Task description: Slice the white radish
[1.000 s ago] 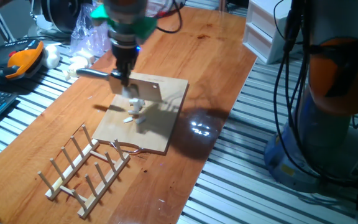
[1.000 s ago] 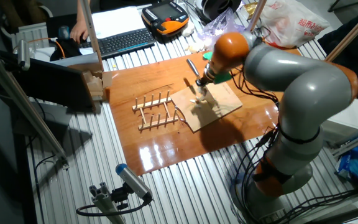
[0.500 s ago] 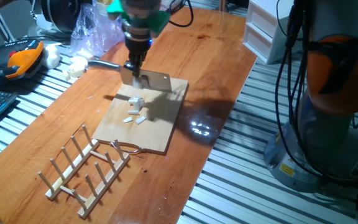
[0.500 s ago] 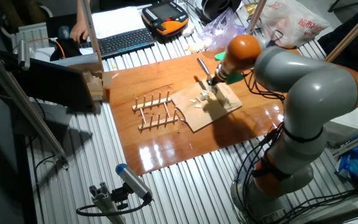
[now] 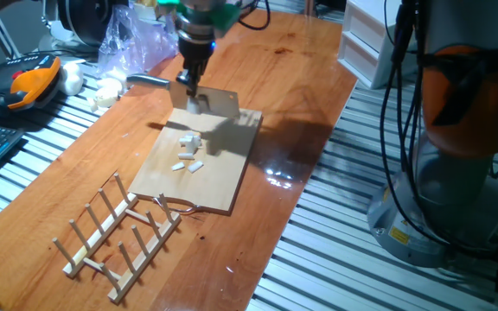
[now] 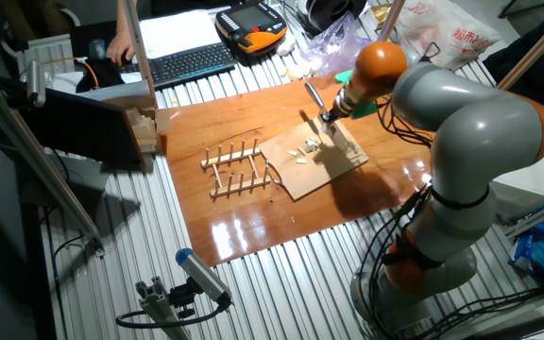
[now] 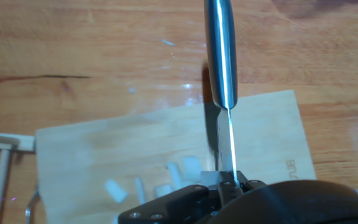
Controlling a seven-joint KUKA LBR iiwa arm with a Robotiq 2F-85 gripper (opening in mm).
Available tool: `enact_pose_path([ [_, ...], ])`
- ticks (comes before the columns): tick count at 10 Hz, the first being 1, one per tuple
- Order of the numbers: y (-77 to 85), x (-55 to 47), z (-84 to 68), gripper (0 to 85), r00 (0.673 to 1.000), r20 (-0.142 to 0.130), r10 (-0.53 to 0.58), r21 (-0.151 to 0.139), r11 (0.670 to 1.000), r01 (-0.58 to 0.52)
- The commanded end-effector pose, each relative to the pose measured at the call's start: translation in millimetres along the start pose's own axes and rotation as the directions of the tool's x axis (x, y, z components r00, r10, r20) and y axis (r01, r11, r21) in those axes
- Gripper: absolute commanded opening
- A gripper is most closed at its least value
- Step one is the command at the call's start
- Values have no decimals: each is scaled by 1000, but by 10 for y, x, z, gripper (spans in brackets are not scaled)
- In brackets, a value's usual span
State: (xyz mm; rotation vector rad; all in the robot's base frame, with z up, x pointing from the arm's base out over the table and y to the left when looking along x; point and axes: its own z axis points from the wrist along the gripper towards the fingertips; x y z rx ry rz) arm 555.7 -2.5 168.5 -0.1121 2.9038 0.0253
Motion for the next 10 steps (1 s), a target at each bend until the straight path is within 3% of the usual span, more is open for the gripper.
enact_pose_path([
  [1,56,7,-2,0,1000,0,-9,23,1000,9],
  [3,69,40,37,0,1000,1,-21,11,1000,21],
  [10,311,126,152,0,1000,14,16,8,1000,-16],
])
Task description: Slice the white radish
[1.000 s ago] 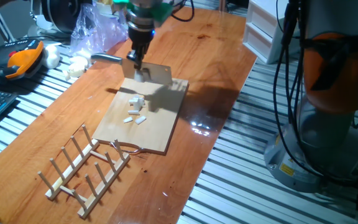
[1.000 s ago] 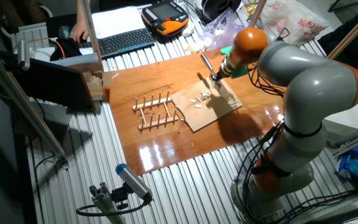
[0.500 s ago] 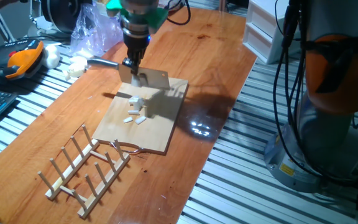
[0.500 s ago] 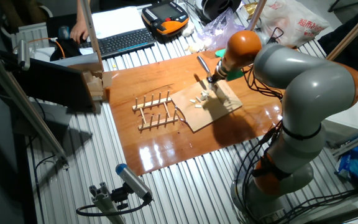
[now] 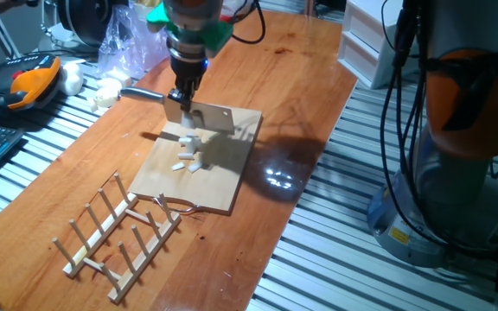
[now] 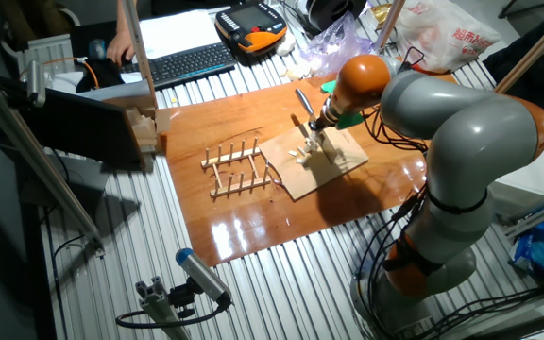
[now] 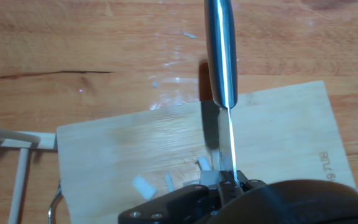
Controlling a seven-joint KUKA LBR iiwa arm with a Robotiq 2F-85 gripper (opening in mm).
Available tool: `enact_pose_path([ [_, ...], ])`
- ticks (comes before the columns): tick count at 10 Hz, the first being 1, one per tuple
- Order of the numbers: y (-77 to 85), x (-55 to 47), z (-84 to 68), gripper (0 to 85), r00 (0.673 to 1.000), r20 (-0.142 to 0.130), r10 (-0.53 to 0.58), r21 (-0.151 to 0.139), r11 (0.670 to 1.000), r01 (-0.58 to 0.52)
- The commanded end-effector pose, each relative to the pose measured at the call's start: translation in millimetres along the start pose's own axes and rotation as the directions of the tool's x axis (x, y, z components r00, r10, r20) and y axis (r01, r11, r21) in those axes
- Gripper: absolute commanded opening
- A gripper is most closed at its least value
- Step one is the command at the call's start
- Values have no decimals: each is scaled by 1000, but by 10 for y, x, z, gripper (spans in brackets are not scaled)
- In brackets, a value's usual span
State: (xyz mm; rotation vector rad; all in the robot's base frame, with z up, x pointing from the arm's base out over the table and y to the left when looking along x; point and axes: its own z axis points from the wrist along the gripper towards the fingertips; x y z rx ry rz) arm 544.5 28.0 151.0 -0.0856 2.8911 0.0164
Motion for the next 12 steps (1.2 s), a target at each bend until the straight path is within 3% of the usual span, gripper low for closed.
enact_pose_path([
  [1,16,8,1,0,1000,0,3,0,1000,-3],
  [6,91,123,92,0,1000,14,13,7,1000,-13],
  [12,54,134,87,0,1000,16,6,11,1000,-6],
])
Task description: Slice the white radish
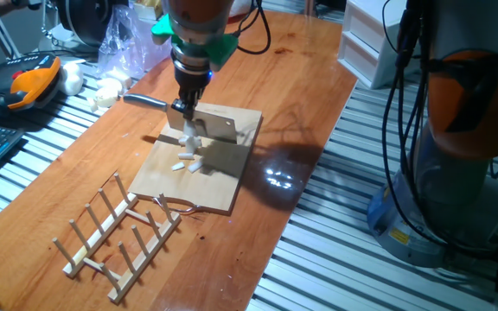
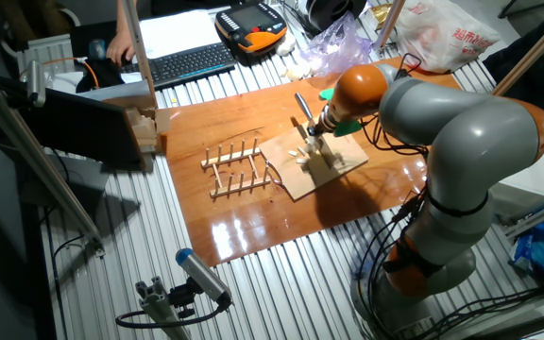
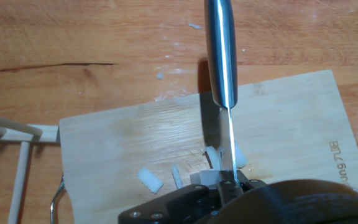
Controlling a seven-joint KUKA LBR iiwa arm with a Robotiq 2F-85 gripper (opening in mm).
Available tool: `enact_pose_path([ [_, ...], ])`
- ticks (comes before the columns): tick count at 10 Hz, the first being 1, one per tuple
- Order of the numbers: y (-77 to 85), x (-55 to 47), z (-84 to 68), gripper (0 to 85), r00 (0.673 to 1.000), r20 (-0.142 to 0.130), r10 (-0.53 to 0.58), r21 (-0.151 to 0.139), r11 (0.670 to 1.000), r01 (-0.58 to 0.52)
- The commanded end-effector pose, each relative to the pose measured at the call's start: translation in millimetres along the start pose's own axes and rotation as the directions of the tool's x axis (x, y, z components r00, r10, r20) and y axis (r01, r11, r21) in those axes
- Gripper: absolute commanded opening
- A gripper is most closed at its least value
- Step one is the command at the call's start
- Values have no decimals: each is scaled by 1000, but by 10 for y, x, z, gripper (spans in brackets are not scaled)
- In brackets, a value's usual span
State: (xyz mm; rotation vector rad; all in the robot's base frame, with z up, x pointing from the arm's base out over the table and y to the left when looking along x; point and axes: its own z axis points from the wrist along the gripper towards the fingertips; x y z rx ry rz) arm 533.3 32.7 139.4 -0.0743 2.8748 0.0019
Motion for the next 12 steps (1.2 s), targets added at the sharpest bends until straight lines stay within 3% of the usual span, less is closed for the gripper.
enact_pose_path([
  [1,-3,8,4,0,1000,0,0,1,1000,0],
  [7,46,80,89,0,1000,14,0,5,1000,0],
  [12,46,86,163,0,997,71,6,31,1000,-8],
])
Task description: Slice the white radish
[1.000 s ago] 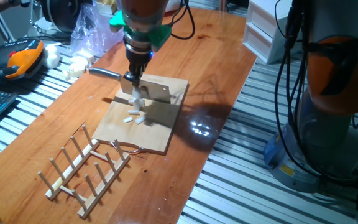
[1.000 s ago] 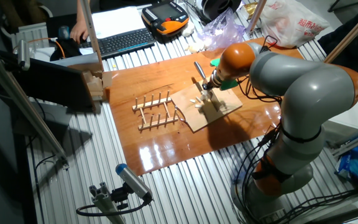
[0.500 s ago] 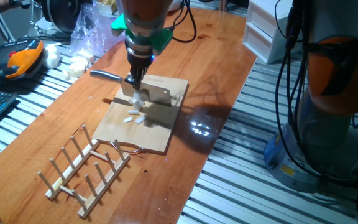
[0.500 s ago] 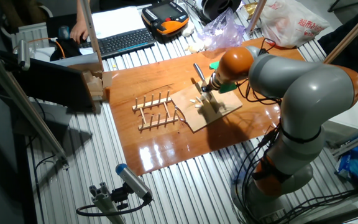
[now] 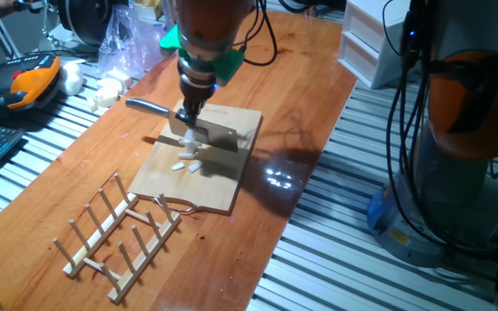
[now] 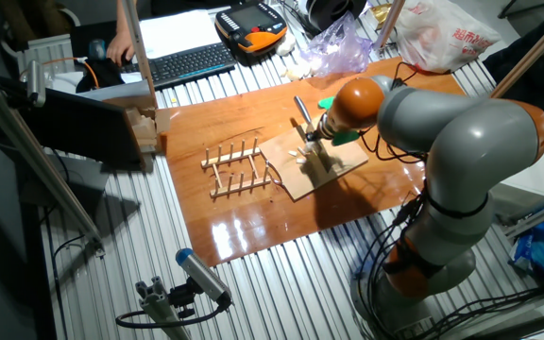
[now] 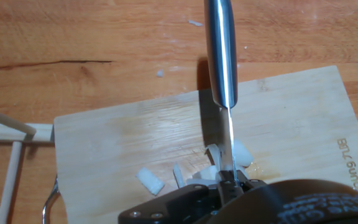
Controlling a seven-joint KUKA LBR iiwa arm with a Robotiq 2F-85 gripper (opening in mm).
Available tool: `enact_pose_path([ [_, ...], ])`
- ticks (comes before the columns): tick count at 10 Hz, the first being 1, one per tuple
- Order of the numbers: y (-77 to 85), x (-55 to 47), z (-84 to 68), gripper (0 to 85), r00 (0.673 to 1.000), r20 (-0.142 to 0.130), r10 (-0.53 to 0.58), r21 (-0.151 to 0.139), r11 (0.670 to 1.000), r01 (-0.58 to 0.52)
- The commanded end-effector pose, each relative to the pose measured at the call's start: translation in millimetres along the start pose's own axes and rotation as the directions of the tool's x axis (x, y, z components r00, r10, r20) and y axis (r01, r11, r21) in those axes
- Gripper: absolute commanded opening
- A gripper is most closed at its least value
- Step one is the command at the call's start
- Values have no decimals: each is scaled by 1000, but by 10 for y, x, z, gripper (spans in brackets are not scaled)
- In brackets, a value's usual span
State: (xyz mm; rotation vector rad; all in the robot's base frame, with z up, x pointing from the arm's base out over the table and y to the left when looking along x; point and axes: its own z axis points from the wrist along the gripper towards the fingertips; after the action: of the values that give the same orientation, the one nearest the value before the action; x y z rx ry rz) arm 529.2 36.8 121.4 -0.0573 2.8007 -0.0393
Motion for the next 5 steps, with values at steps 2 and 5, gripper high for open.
enact_pose_path([
  [2,-2,-12,0,0,1000,15,0,12,1000,0],
  [5,-46,-132,-37,0,1000,4,-10,15,1000,10],
])
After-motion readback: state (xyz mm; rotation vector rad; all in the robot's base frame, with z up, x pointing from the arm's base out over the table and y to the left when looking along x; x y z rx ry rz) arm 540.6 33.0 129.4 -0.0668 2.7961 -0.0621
